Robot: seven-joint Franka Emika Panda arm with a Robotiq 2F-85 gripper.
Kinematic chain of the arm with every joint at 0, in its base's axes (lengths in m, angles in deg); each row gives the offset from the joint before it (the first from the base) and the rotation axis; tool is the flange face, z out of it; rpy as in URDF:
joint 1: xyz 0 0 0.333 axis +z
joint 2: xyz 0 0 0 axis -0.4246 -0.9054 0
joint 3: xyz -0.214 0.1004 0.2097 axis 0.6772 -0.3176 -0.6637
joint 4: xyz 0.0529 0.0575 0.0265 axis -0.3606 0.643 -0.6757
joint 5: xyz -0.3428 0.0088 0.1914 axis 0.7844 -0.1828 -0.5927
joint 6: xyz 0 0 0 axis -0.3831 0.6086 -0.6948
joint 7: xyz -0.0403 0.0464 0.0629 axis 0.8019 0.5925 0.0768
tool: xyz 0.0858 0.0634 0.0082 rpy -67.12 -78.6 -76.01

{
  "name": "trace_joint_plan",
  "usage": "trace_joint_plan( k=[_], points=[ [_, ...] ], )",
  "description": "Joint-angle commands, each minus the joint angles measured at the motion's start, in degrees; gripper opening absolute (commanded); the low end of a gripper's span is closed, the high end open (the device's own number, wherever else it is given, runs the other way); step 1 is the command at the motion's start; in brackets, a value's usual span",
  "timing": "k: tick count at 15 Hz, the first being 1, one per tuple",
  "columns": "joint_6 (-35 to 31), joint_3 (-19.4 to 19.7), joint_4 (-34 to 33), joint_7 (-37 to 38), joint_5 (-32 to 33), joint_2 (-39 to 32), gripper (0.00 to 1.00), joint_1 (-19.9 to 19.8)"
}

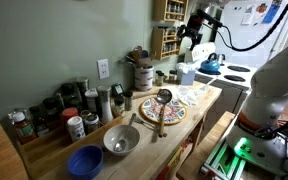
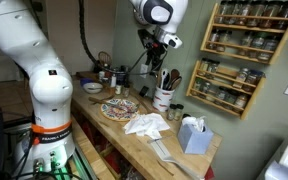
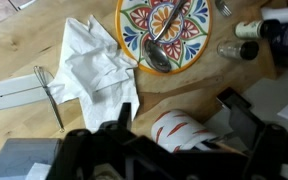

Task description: Slide the second from the left spice bottle on the bottom rack of the bottom spice rack to the right, pick up the leftmost spice bottle on the bottom rack of the bottom spice rack and put it on the kitchen counter

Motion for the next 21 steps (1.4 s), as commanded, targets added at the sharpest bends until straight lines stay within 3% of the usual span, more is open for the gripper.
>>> trace_joint_plan(
  k=[1, 7, 8, 14, 16, 20, 21],
  points=[
    [-8.73, 3.90, 5.24, -2.31, -6.62, -0.47, 1.00, -2.94],
    [-22.38, 8.59, 5.90, -2.26, -20.76, -6.18, 1.00, -3.57],
    [-19.12, 7.02, 6.36, -1.65, -16.24, -4.04, 1.00, -4.64],
    [-19.77, 6.68, 5.98, -1.90, -16.79, -4.73, 1.00, -4.66],
    [-21.65, 8.43, 2.85, -3.73, -22.36, -9.29, 1.00, -2.86],
    [-21.66, 12.64, -3.51, -11.76, -40.79, -18.21, 1.00, 0.08],
    [-20.93, 11.58, -5.18, -14.07, -45.40, -20.75, 1.00, -1.71]
  ],
)
